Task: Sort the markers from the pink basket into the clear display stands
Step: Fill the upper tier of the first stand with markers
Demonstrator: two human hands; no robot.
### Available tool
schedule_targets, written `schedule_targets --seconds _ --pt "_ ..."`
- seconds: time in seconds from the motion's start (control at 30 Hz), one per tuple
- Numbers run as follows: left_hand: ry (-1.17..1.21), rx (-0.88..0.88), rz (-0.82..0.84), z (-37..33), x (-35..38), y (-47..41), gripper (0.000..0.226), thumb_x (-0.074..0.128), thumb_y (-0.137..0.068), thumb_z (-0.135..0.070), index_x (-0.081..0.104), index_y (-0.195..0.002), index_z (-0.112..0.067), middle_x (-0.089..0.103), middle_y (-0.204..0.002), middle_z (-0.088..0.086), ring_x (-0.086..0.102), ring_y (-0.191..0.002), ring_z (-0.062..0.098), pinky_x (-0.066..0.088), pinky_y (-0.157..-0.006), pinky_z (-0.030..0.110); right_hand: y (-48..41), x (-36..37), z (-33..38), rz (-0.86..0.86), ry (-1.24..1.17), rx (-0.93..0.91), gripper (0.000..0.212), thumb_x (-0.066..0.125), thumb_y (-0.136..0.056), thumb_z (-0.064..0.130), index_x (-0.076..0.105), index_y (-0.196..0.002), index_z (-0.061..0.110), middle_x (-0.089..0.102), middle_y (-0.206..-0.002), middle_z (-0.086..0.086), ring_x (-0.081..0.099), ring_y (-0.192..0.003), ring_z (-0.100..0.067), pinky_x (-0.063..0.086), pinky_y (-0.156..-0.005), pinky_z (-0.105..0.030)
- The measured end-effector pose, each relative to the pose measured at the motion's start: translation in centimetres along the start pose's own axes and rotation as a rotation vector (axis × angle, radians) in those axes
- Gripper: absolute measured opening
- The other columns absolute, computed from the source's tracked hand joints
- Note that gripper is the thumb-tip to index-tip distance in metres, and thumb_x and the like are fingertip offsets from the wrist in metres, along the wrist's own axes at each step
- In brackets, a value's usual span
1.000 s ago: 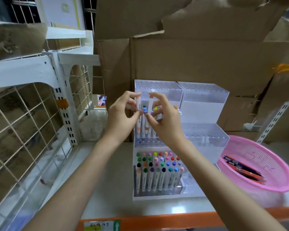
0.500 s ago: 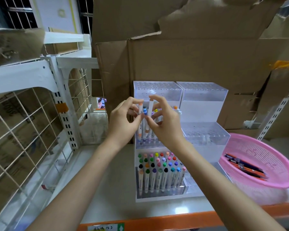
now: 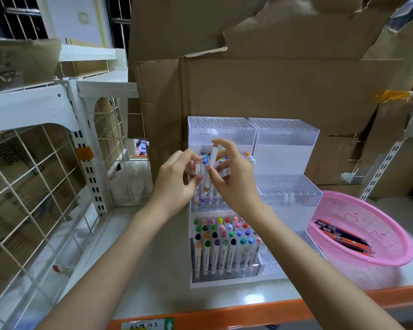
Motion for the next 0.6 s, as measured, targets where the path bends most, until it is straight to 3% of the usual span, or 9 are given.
schedule_targets --seconds 0.1,0.23,0.3,0.4,0.47,0.6 --pt "0.013 0.011 0.024 -0.02 0.16 0.19 0.031 0.075 -0.073 -0.002 0.055 -0.09 -0.018 0.054 -0.083 -0.001 0.055 -0.071 0.007 0.041 -0.055 0.008 0.13 0.11 0.12 0.0 -0.016 0.001 0.052 0.068 -0.086 0.007 0.047 -0.131 0.02 0.05 -0.092 0.012 0.062 -0.075 -0.01 0.049 -0.062 -0.014" --pt "0.015 0.01 0.003 0.03 -0.05 0.65 0.027 0.075 -0.075 -0.002 0.058 -0.092 -0.013 0.055 -0.083 0.001 0.058 -0.073 0.014 0.049 -0.057 0.02 0.25 0.49 0.23 0.01 -0.018 -0.004 0.051 0.068 -0.085 0.006 0.048 -0.13 0.02 0.048 -0.091 0.02 0.061 -0.076 -0.007 0.045 -0.061 -0.009" --pt "-0.01 0.028 -0.014 -0.19 -0.16 0.75 0.026 0.075 -0.074 -0.002 0.06 -0.094 -0.01 0.054 -0.084 0.001 0.058 -0.073 0.016 0.053 -0.06 0.027 0.37 0.6 0.26 0.016 -0.022 -0.012 0.05 0.067 -0.086 0.006 0.048 -0.13 0.02 0.051 -0.092 0.014 0.061 -0.076 -0.007 0.047 -0.062 -0.012" --pt "-0.082 0.09 -0.032 -0.57 -0.37 0.86 0.028 0.077 -0.073 -0.005 0.062 -0.098 -0.007 0.053 -0.094 0.001 0.057 -0.085 0.018 0.049 -0.07 0.027 0.52 0.62 0.35 0.023 -0.023 -0.023 0.046 0.064 -0.089 0.008 0.048 -0.13 0.019 0.054 -0.097 0.006 0.063 -0.076 -0.01 0.052 -0.062 -0.018" --pt "-0.153 0.125 -0.028 -0.54 -0.43 0.9 0.031 0.077 -0.074 -0.007 0.062 -0.101 -0.007 0.055 -0.103 0.006 0.056 -0.095 0.021 0.046 -0.077 0.028 0.53 0.56 0.38 0.02 -0.015 -0.032 0.042 0.062 -0.091 0.01 0.048 -0.13 0.017 0.05 -0.095 0.014 0.061 -0.075 -0.007 0.05 -0.061 -0.011" --pt "-0.212 0.164 0.026 -0.13 -0.04 0.84 0.038 0.075 -0.076 -0.01 0.059 -0.111 -0.009 0.057 -0.117 0.005 0.056 -0.108 0.025 0.05 -0.088 0.044 0.33 0.37 0.54 0.006 0.019 -0.063 0.035 0.058 -0.094 0.01 0.05 -0.128 0.014 0.051 -0.095 0.012 0.057 -0.079 -0.006 0.045 -0.064 -0.007"
Point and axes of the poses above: each hand's wrist, its own y-axis away from the middle knuckle, its own x-axis out of the palm, z = x × y, the point moved 8 cm from there along -y, towards the middle knuckle
